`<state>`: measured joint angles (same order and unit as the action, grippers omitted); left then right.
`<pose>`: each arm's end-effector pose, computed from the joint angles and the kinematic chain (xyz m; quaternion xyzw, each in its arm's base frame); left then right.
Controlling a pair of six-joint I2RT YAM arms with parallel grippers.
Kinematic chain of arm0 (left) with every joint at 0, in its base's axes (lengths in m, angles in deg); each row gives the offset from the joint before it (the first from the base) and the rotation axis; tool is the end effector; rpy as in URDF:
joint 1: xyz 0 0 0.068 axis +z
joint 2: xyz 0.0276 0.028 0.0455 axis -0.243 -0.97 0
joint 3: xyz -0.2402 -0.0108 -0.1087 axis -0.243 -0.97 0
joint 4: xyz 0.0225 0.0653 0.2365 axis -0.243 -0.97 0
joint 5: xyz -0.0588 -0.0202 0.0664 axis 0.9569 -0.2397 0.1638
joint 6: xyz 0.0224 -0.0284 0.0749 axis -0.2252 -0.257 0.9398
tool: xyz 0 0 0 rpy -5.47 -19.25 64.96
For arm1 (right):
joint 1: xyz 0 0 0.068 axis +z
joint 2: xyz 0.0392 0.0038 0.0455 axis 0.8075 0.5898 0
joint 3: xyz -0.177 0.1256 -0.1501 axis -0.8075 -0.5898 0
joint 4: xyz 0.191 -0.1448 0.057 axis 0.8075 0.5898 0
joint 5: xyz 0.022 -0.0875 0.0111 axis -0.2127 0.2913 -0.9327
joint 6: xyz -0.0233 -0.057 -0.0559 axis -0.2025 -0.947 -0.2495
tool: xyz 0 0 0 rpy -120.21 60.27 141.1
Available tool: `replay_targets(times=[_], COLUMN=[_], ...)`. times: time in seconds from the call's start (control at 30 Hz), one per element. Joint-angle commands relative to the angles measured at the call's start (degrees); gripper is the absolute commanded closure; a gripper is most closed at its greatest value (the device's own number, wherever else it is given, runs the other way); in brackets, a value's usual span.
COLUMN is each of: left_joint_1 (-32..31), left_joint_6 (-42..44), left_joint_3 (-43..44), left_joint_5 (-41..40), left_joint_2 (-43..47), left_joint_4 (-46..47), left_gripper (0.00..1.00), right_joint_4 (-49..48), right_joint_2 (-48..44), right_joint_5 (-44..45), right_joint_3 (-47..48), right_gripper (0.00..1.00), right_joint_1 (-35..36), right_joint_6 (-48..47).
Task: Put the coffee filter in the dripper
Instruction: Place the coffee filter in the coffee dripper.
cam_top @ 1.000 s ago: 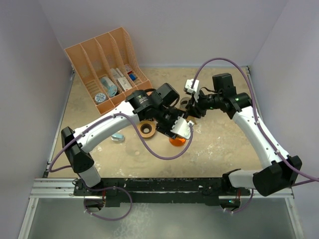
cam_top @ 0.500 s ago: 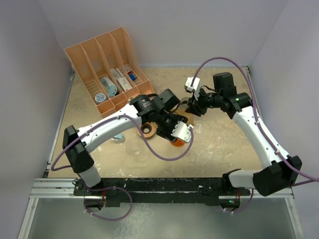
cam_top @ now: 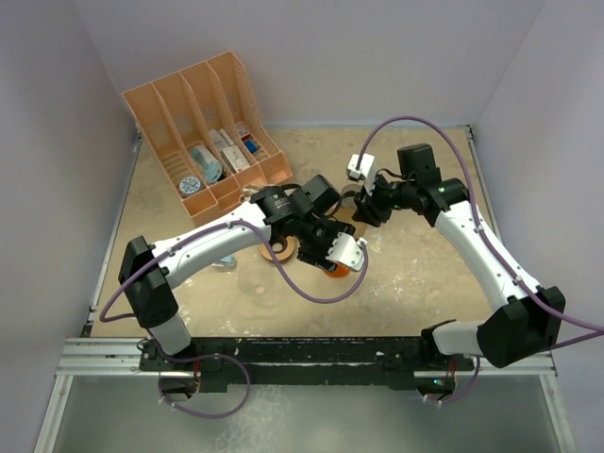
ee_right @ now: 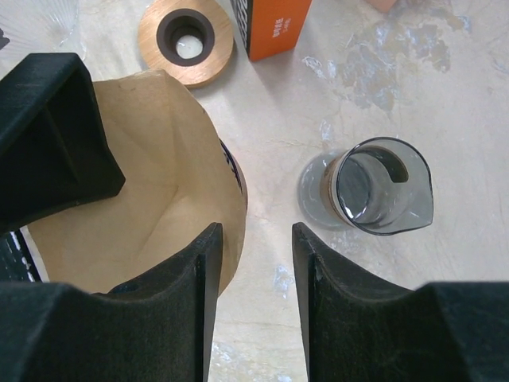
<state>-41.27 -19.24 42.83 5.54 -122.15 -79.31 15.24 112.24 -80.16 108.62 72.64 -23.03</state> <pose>0.1789 -0.3093 0.2835 0.8158 0.4786 -0.1895 0.2635 0.2658 0.1333 0.3169 -0.4938 0.7230 0.2097 0.4351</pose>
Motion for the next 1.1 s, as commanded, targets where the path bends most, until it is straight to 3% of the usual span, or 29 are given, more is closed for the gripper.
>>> replay_targets(times=[0.0, 0.6, 1.07], left_joint_1=[-0.3, -0.21, -0.21], left_joint_6=[-1.52, -2.64, -2.96], left_joint_3=[-1.43, -3.87, -5.86], left_joint_5=[0.62, -0.24, -0.04], left_joint_2=[1.39, 1.16, 0.68], left_joint_4=[2.67, 4.98, 6.25], left_gripper=[0.43, 0.42, 0.42], right_joint_4=[-2.26, -5.08, -6.02], right_joint_2=[-0.47, -1.18, -0.73], right_joint_5=[1.15, 4.95, 5.02], right_joint_3=[-0.34, -1.62, -3.91], right_gripper=[0.56, 0.36, 0.32], right_joint_1=[-0.23, -0.19, -0.15], right_joint_6=[-0.36, 0.24, 0.06])
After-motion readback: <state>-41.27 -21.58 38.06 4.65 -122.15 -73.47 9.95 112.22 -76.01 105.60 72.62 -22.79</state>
